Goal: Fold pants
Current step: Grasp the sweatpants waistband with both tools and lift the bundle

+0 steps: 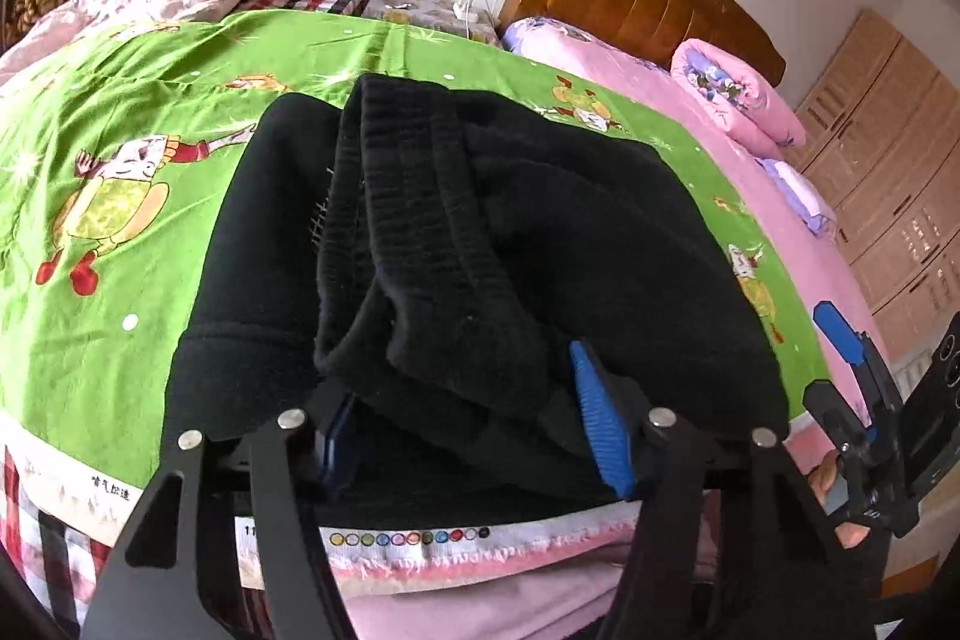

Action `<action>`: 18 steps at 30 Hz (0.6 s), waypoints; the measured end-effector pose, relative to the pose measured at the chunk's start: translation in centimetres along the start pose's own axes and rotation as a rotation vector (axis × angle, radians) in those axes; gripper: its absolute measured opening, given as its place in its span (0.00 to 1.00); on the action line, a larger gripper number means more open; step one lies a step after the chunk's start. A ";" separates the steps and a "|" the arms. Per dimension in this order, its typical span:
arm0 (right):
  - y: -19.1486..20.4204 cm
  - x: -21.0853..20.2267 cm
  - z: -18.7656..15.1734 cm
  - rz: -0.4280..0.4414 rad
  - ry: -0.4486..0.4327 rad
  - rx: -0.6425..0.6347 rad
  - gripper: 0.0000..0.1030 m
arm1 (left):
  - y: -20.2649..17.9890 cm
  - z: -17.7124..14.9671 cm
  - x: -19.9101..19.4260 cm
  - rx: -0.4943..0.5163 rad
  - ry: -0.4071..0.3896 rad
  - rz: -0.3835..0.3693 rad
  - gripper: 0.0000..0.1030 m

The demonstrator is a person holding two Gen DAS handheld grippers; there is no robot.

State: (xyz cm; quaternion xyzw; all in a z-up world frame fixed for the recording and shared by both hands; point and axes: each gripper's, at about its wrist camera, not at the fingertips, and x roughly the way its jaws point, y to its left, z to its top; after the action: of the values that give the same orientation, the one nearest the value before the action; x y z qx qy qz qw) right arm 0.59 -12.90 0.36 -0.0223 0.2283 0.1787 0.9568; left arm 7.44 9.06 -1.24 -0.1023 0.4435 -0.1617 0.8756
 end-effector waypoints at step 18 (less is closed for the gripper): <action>-0.9 -0.1 -6.6 -0.084 0.112 0.008 0.88 | -2.5 2.1 -2.2 0.011 -0.142 -0.002 0.34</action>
State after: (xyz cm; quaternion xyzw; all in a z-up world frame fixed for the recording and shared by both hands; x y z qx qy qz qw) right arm -2.01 -14.65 -5.54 -0.0378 0.2809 0.1361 0.9493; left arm 7.40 7.62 2.43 -0.1092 0.3792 -0.1575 0.9053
